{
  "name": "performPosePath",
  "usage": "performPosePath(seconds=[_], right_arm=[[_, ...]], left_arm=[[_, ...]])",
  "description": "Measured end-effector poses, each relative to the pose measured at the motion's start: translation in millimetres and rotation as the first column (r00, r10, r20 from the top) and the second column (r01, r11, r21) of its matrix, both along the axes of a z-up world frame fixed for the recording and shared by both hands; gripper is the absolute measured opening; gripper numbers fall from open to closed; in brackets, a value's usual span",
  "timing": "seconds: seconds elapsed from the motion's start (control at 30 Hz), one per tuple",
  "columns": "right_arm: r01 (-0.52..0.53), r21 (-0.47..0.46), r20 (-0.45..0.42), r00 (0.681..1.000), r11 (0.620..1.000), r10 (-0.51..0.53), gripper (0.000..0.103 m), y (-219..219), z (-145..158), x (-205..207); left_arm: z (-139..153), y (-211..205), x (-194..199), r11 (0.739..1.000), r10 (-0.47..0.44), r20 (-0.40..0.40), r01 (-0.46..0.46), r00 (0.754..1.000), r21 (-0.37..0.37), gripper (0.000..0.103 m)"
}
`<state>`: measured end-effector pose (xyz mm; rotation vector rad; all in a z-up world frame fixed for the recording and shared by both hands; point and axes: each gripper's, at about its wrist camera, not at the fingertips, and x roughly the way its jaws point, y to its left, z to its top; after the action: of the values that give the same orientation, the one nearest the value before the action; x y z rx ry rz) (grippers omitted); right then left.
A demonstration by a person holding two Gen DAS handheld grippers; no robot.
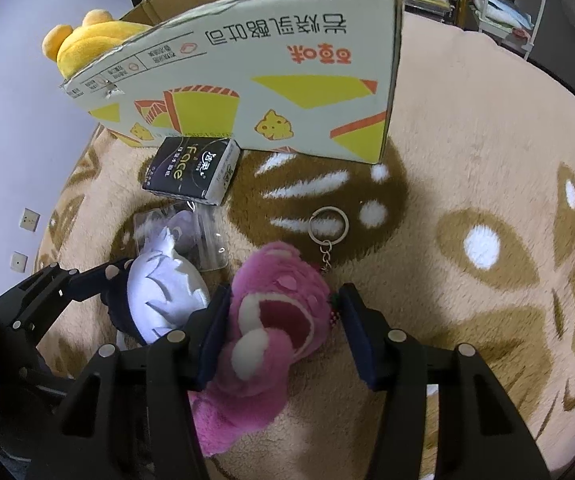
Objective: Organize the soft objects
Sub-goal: 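Grasp the white-haired doll with the left tool while the right tool grasps the pink bear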
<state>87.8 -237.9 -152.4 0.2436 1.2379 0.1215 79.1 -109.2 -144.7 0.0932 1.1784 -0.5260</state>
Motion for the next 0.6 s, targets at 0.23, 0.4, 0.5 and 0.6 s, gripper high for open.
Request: performPosePath(seconds=[0.23, 0.4, 0.5, 0.6], right_arm=[[0.013, -0.008, 0.027, 1.0, 1.0, -0.013, 0.057, -7, 6, -1], [0.018, -0.01, 0.08, 0.997, 1.0, -0.017, 0.056, -12, 16, -3], [0.02, -0.013, 0.107, 0.994, 1.0, -0.019, 0.055, -15, 22, -5], [0.025, -0.015, 0.141, 0.99, 1.0, -0.023, 0.054, -16, 28, -7]], left_arm=[[3, 7, 2, 0.999, 0.026, 0.026, -0.027, 0.999, 0.022, 0.077], [10, 12, 0, 0.999, 0.047, 0.057, -0.048, 0.997, 0.022, 0.075], [18, 20, -1, 0.995, 0.088, 0.096, -0.091, 0.991, 0.029, 0.075], [24, 28, 0, 0.992, 0.122, 0.128, -0.125, 0.984, 0.018, 0.075]])
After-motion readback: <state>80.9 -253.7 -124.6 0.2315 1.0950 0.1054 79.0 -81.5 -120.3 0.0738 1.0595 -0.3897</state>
